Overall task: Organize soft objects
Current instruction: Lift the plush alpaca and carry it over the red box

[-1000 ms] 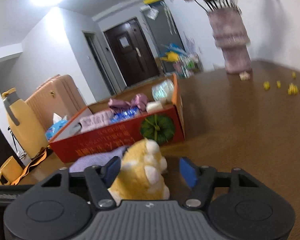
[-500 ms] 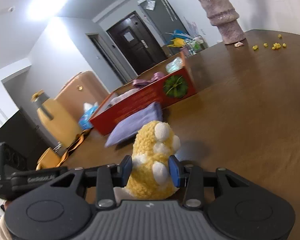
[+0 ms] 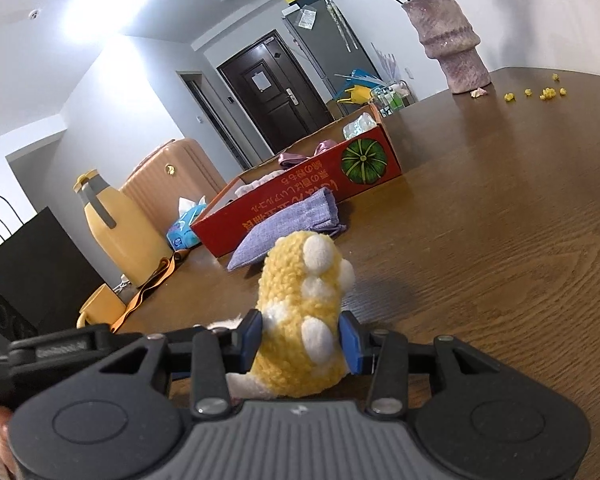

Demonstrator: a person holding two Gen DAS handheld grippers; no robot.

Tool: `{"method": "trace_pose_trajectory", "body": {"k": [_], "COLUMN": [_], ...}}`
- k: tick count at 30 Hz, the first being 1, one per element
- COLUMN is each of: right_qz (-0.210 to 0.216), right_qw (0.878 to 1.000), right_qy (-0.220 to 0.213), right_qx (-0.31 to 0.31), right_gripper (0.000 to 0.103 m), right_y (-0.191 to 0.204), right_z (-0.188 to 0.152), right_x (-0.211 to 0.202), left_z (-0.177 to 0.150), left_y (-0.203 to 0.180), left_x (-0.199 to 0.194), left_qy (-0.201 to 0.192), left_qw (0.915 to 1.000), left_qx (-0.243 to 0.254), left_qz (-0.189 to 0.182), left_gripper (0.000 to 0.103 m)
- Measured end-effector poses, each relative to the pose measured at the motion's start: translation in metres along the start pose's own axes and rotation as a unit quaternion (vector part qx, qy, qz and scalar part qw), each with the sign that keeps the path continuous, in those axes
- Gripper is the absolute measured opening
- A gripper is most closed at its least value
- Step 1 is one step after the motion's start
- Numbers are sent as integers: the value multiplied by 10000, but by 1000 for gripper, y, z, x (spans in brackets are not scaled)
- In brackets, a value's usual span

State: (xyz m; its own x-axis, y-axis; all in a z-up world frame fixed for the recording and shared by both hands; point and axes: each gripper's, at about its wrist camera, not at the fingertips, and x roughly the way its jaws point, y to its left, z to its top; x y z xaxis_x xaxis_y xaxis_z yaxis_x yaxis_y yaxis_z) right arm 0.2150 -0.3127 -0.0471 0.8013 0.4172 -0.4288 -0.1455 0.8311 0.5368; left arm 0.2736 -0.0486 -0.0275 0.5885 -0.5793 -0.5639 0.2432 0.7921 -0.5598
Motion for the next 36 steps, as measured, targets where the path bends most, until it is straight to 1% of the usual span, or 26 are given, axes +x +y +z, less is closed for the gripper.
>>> {"method": "trace_pose_trajectory", "body": {"k": [3, 5, 9, 13, 15, 17, 19, 21, 24, 26, 28, 31, 34, 36], "right_qz": [-1, 22, 47, 93, 78, 121, 176, 227, 283, 224, 78, -140, -412, -559], "right_qw": [10000, 10000, 10000, 9997, 9998, 9995, 9983, 9972, 9976, 9982, 9979, 9980, 9959, 9940], "right_qy": [-10, 0, 25, 71, -7, -271, -434, -506, -405, -307, -138, 183, 496, 655], "right_qx": [6, 23, 26, 198, 155, -67, -338, -493, -481, -458, -623, -583, -635, -677], "right_gripper": [41, 41, 41, 40, 40, 39, 39, 39, 39, 39, 39, 39, 38, 38], "right_y": [-1, -3, -3, -5, -1, 7, 16, 19, 13, 7, 2, -12, -22, -28], "right_z": [-1, 0, 3, 8, 16, 33, 62, 103, 164, 196, 219, 236, 240, 239], "right_x": [2, 4, 9, 10, 11, 11, 19, 37, 80, 114, 148, 190, 221, 232], "left_z": [-2, -3, -3, 1, 8, 25, 53, 92, 151, 186, 214, 237, 239, 237], "left_y": [0, 0, 6, 7, 4, -4, -13, -25, -39, -37, -27, -5, 8, 12], "left_x": [4, 5, 5, 7, 5, 2, 2, 10, 34, 59, 86, 126, 155, 171], "left_qy": [-39, -65, -42, -48, -194, -361, -559, -707, -844, -781, -659, -375, -150, 8], "left_qw": [9999, 9999, 9998, 9995, 9990, 9983, 9971, 9960, 9953, 9960, 9970, 9989, 9998, 9999], "left_qx": [50, 74, -64, -192, -212, -123, 6, 101, 163, 199, 212, 43, 41, 92], "left_qz": [-103, -104, -189, -243, -340, -444, -510, -545, -446, -392, -345, -291, -154, -120], "left_gripper": [48, 47, 45, 44, 43, 43, 43, 43, 43, 43, 43, 43, 43, 43]}}
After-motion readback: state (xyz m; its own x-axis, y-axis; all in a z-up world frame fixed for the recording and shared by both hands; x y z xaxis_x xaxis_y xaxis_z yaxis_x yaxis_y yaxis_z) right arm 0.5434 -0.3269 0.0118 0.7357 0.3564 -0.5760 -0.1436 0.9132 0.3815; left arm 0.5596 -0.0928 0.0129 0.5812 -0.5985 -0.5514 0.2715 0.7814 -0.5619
